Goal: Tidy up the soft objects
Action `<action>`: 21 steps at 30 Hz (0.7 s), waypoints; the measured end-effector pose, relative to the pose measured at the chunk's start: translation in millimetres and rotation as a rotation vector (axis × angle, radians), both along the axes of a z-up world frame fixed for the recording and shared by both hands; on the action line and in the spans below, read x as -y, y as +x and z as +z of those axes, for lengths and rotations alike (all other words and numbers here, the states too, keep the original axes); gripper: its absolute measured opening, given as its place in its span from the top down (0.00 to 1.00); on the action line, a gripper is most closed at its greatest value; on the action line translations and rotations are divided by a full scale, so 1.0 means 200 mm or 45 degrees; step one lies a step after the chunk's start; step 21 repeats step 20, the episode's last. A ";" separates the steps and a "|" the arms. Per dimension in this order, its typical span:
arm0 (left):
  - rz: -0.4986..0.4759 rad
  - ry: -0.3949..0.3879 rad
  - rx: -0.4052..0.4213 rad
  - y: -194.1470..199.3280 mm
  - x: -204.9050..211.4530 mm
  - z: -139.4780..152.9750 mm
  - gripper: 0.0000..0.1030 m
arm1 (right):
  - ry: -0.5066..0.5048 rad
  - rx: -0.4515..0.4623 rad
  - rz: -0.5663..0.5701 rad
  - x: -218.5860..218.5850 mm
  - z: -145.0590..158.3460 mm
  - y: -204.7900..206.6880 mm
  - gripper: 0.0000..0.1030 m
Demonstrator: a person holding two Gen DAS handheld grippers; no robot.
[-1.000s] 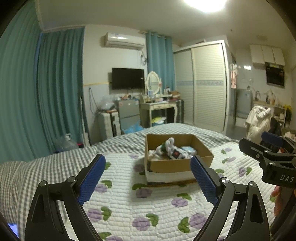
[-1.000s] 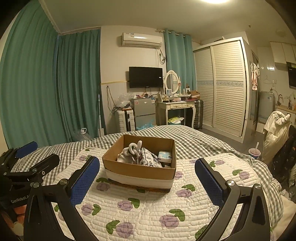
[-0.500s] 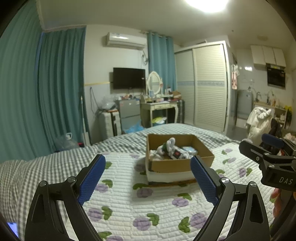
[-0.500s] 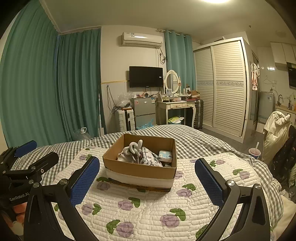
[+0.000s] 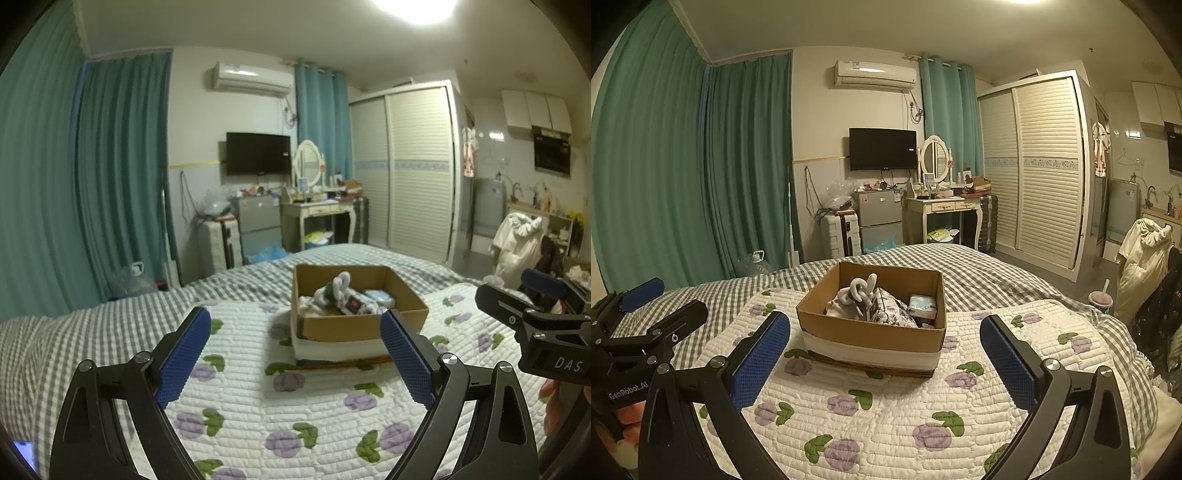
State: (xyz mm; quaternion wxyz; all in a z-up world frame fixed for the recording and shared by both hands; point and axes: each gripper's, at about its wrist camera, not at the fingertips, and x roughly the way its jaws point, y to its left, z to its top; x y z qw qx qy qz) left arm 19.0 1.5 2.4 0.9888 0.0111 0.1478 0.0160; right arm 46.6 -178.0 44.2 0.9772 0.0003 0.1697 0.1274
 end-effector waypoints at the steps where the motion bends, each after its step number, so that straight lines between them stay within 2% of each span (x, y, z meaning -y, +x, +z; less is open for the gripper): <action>1: 0.001 0.000 0.000 0.00 0.00 0.00 0.08 | -0.003 -0.001 0.000 0.00 0.00 0.00 0.00; 21: 0.011 -0.002 -0.009 0.00 0.01 -0.01 0.08 | -0.012 -0.025 -0.005 0.00 -0.02 0.00 0.00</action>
